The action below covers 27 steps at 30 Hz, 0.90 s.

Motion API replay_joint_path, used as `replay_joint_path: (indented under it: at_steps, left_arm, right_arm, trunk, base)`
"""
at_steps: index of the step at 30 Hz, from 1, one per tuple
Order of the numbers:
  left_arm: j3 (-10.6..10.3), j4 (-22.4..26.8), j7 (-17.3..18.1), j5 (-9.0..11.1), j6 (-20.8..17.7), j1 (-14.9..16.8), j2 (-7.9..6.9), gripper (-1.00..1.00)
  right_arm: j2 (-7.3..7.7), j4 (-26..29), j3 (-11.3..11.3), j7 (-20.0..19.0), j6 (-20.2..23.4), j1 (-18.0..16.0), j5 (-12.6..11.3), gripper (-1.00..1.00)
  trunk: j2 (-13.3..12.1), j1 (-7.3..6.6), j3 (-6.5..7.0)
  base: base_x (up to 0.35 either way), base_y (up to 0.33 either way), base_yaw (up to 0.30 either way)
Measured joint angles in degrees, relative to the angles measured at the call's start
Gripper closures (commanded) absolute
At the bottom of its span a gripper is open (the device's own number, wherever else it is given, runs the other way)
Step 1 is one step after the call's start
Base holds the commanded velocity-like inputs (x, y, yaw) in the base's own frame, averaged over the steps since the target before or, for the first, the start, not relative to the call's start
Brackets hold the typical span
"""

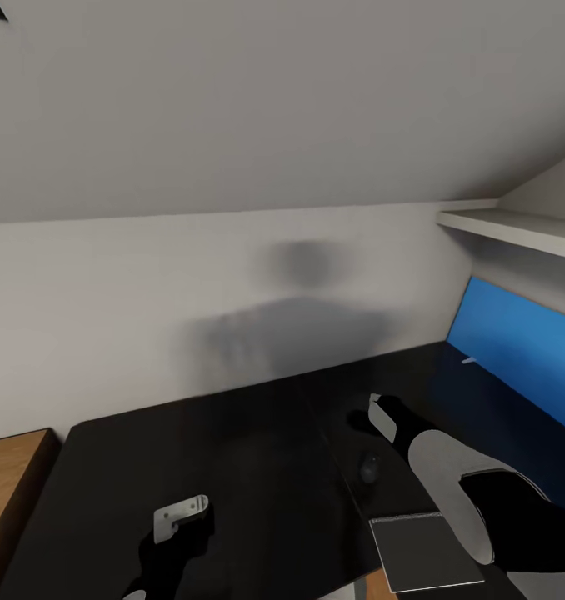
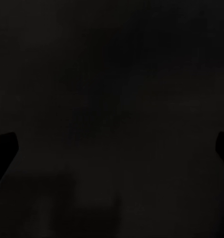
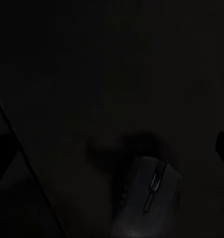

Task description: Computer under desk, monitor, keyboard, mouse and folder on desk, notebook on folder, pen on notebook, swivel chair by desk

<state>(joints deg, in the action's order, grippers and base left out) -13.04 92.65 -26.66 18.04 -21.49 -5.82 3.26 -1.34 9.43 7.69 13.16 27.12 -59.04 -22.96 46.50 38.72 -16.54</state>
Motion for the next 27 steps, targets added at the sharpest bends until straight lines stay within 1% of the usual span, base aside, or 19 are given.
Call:
replay_joint_path:
  at_steps: [1,10,12,13,15,16,18,19,21,22,25,26,27]
  left_arm:
    - [0.0,0.0,0.0,0.0,0.0,0.0,0.00,-1.00]
    - [-0.4,0.1,0.0,0.1,-0.5,0.0,0.11,-1.00]
    - [-0.5,0.1,0.0,0.1,-0.5,0.0,0.73,-1.00]
    - [-0.6,0.1,0.0,0.1,-0.6,0.0,1.52,-1.00]
    - [-0.6,0.1,0.0,0.1,-0.8,0.0,2.61,-1.00]
    - [-0.7,0.1,0.0,0.1,-1.1,-0.1,3.73,-1.00]
    - [-0.6,0.1,0.0,0.0,-2.4,0.1,4.91,-1.00]
    - [-0.6,0.1,0.0,0.0,-3.2,0.4,5.18,-1.00]
    - [-0.6,0.1,0.0,0.0,-6.4,2.4,5.70,-1.00]
    - [-0.4,0.1,0.0,0.0,-8.9,4.4,5.89,-1.00]
    - [0.2,0.1,0.1,0.1,-13.1,8.0,6.08,-1.00]
    - [1.0,0.1,0.1,0.2,-15.9,10.7,6.20,-1.00]
    - [1.5,0.1,0.1,0.5,-17.4,12.3,6.28,-1.00]
  right_arm:
    - [0.00,0.0,0.0,0.0,0.0,0.0,0.0,-1.00]
    - [-0.06,0.0,0.1,-0.2,-1.1,0.0,0.0,-1.00]
    - [-0.10,0.0,0.1,-0.1,-1.5,0.0,0.0,-1.00]
    - [-0.14,0.0,0.1,-0.1,-1.8,0.0,0.0,-1.00]
    - [-0.15,0.0,0.1,-0.1,-2.1,0.0,0.0,-1.00]
    - [-0.16,0.0,0.1,-0.1,-2.3,0.0,0.0,-1.00]
    - [-0.12,0.0,0.1,0.0,-2.4,0.0,0.0,-1.00]
    - [-0.11,-0.1,0.0,0.0,-2.5,0.0,0.0,-1.00]
    - [-0.08,-0.1,0.0,0.0,-2.6,0.0,0.0,-1.00]
    - [-0.05,-0.1,0.0,0.0,-2.6,0.0,0.0,-1.00]
    - [-0.02,-0.1,0.0,0.0,-2.8,0.0,0.0,-1.00]
    - [-0.02,-0.1,0.0,0.0,-3.1,0.0,0.0,-1.00]
    - [-0.04,-0.1,0.0,0.0,-3.4,0.0,0.0,-1.00]
  trunk:
    - [0.4,0.22,-0.18]
    - [0.4,0.23,-0.19]
    - [0.4,0.23,-0.19]
    - [0.4,0.23,-0.19]
    - [0.4,0.23,-0.19]
    - [0.4,0.23,-0.19]
    - [0.4,0.23,-0.19]
    - [0.4,0.23,-0.18]
    - [0.4,0.23,-0.18]
    - [0.4,0.23,-0.18]
    - [0.4,0.23,-0.17]
    - [0.4,0.23,-0.16]
    - [0.4,0.23,-0.17]
  base:
    - [0.000,0.000,0.000]
    - [0.000,0.000,0.000]
    - [0.000,0.000,0.000]
    - [0.000,0.000,0.000]
    - [0.000,0.000,0.000]
    - [0.000,0.000,0.000]
    - [0.000,0.000,0.000]
    - [0.000,0.000,0.000]
    - [0.000,0.000,0.000]
    - [0.000,0.000,0.000]
    - [0.000,0.000,0.000]
    - [0.000,0.000,0.000]
    - [0.000,0.000,0.000]
